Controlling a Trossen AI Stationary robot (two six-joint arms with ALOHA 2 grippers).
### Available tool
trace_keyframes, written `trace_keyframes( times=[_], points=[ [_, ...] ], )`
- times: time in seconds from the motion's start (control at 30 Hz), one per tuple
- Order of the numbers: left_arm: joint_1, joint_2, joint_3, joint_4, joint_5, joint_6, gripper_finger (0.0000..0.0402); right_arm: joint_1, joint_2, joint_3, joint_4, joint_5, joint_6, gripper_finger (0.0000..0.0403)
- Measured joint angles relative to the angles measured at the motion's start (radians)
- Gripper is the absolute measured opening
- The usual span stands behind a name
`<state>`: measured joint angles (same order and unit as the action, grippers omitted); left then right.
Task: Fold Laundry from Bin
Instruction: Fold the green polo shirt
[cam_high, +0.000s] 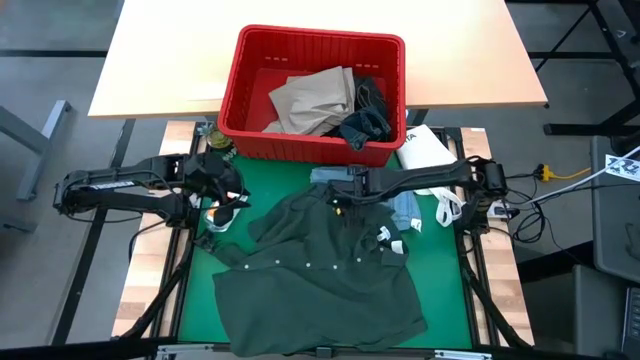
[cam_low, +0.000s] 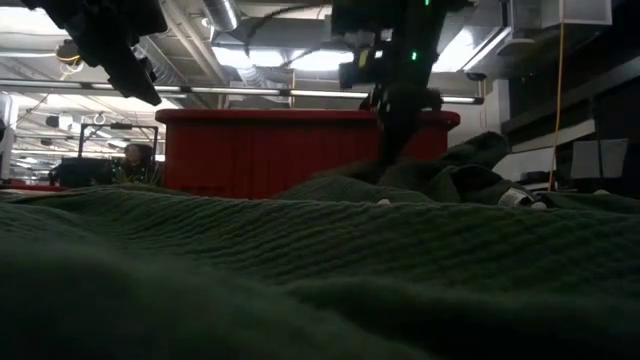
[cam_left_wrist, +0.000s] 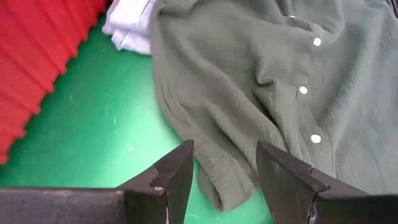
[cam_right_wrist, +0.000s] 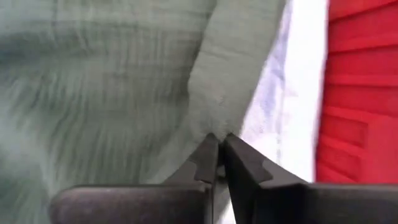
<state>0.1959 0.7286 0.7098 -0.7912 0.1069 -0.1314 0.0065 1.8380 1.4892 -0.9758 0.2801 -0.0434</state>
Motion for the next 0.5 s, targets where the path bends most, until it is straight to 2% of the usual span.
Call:
trace_keyframes(
  times=[0.13, 0.23, 0.5],
  points=[
    [0.0, 0.016, -0.058, 0.0, -0.017, -0.126, 0.0167, 0.001, -0.017, 0.072, -0.08, 0.009, -0.022, 0.0005],
    [0.0, 0.025, -0.13, 0.031, -0.012, -0.198, 0.0167, 0.001, -0.023, 0.131, -0.137, 0.023, -0.026, 0.001],
    [0.0, 0.054, -0.334, 0.424, 0.089, -0.34, 0.0167, 0.001, -0.029, 0.259, -0.201, 0.024, -0.089, 0.0005]
  ],
)
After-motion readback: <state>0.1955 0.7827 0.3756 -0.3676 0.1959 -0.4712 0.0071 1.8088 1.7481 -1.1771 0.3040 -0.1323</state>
